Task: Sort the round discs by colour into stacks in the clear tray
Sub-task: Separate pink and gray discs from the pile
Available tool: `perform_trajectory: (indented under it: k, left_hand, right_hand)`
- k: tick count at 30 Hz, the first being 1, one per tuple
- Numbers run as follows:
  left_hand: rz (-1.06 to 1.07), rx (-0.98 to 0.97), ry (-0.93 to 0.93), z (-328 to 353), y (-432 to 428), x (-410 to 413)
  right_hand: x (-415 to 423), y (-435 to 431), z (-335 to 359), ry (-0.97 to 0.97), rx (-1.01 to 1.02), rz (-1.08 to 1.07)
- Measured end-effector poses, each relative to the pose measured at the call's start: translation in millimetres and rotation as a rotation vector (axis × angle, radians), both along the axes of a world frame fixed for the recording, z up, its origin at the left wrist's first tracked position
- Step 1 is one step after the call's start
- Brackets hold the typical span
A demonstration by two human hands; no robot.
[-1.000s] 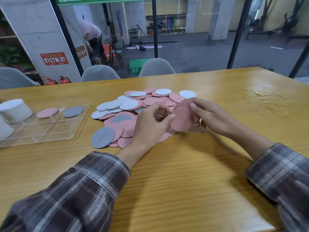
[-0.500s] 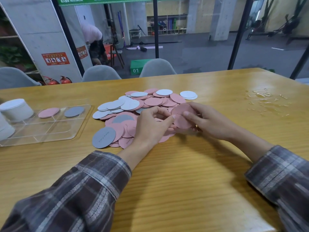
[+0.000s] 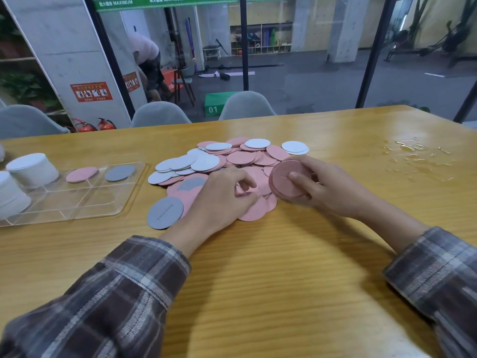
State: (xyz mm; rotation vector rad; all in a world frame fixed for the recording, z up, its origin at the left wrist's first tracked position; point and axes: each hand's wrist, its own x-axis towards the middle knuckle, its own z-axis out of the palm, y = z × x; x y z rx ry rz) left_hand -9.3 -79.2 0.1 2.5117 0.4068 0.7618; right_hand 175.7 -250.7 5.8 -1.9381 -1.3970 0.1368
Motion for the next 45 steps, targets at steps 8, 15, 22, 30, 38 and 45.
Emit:
perform_trajectory:
  k: [8,15,22,30,38,45]
  left_hand:
    - [-0.031,0.114,0.196,-6.2,15.3,-24.8]
    - [-0.06,-0.098,0.121,-4.2,13.2,-28.2]
    - [-0.057,-0.362,-0.076,0.1,8.3,-26.4]
    - [-0.028,-0.479,-0.137,0.4,1.0,-24.9]
    - [0.071,-0.66,-0.109,5.6,-11.2,-19.9]
    - [0.067,-0.703,-0.109,7.5,-12.3,-19.2]
  right_hand:
    - [-7.3,3.5,-3.1,-0.092,-0.033,-0.029]
    - [-21.9,12.7,-5.4,-0.028,0.028,-0.05]
    - [-28.5,18.9,-3.7,0.074,0.1,-0.014]
    - [-33.6,28.0,-10.7,0.141,0.087,-0.021]
    - [-45.4,29.3,-9.5,0.246,0.084,0.036]
    - [-43.8,26.6,-8.9,0.063,-0.001,0.032]
